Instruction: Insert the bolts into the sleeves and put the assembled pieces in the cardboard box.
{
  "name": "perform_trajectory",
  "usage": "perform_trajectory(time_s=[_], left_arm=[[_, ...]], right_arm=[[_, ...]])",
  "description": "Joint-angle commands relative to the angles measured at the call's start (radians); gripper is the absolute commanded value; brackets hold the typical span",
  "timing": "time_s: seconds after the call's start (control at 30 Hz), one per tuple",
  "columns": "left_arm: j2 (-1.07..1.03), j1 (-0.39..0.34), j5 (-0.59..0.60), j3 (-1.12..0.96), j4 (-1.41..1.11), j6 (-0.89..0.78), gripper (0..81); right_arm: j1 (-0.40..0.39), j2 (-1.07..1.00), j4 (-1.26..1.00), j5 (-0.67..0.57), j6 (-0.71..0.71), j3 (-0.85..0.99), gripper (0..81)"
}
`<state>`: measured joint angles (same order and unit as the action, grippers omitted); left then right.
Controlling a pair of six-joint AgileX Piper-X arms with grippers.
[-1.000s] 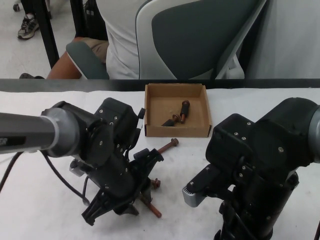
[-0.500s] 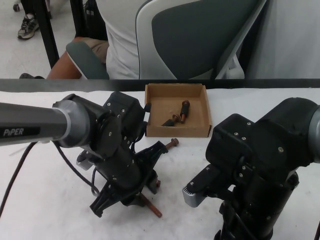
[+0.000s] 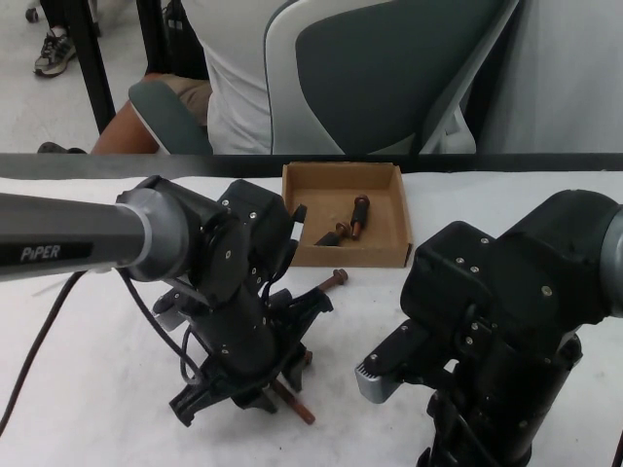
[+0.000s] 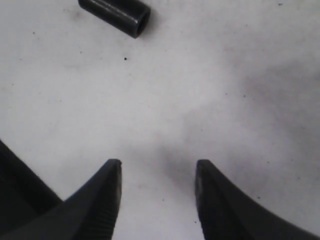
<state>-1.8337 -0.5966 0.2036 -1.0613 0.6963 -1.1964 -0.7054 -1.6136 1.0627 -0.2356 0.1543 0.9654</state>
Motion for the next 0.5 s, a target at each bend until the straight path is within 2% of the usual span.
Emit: perform_trajectory(time_s=[0.0, 0.17, 0.3, 0.47], left_arm=[[-0.043, -0.006, -0.045, 0.032, 0.149, 0.001, 23.9], [-0.043, -0.006, -0.076, 0.032, 0.149, 0.001, 2.0], [-0.043, -0.006, -0.115, 0.032, 0.142, 0.023, 0.8], [-0.027, -0.006, -0.145, 0.032, 0.088, 0.179, 0.8]], right_arm=[[0.0, 0.002, 0.01, -0.007, 0.01, 0.011, 44.4], [0.0, 0.002, 0.028, -0.007, 0.01, 0.011, 44.4], [0.0, 0.002, 0.029, -0.01, 0.01, 0.011, 44.4], [0.0, 0.002, 0.026, -0.01, 0.049, 0.011, 44.4]])
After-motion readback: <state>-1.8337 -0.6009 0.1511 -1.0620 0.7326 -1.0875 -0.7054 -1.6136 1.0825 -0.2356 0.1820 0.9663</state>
